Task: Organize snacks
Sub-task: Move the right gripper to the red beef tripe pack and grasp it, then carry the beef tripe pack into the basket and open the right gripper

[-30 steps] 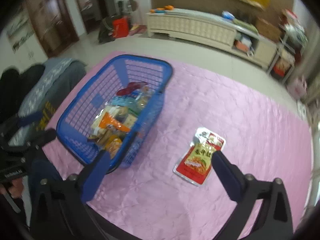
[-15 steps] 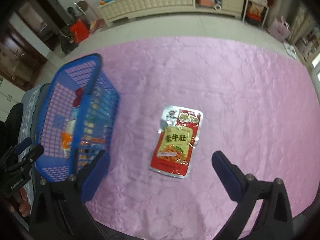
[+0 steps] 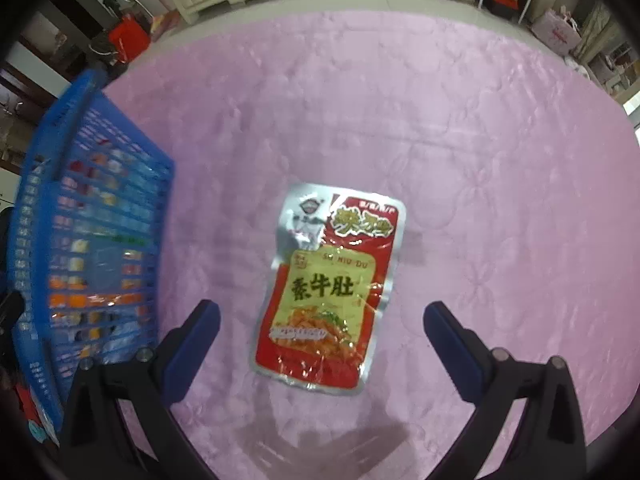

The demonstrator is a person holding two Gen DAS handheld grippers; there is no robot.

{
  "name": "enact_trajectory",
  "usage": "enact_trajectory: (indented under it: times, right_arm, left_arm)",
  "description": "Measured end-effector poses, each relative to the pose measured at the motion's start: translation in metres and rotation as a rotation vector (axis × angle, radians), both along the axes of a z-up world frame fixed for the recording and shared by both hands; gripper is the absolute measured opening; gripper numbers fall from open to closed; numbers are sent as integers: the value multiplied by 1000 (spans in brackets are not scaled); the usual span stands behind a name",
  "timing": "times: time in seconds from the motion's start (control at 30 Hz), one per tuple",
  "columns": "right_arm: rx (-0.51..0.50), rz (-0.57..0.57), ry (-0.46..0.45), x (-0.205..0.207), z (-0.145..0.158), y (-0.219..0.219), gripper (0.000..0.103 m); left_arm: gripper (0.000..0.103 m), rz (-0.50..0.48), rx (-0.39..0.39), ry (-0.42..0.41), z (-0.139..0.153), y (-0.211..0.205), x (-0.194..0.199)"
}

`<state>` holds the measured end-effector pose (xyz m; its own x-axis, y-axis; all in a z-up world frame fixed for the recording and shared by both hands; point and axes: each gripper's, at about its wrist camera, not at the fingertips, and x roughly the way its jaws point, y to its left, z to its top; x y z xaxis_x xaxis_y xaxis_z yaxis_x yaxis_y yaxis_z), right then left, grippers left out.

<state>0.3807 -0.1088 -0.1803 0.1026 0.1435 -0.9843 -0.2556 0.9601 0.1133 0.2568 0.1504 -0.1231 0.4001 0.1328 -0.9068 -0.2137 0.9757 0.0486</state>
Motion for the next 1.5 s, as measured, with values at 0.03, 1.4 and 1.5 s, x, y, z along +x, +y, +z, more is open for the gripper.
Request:
enact_trajectory:
  times: [0.03, 1.4, 1.5]
  right_arm:
    - [-3, 0, 9, 1, -6, 1, 103]
    - [-73, 150, -118, -33, -31, 29, 38]
    - [-58, 144, -121, -40, -27, 28, 38]
  left_arm:
    - [103, -5, 6, 1, 0, -1, 2]
    - [103, -92, -35, -108, 20, -14, -16]
    - [103, -100, -33, -114, 22, -14, -18]
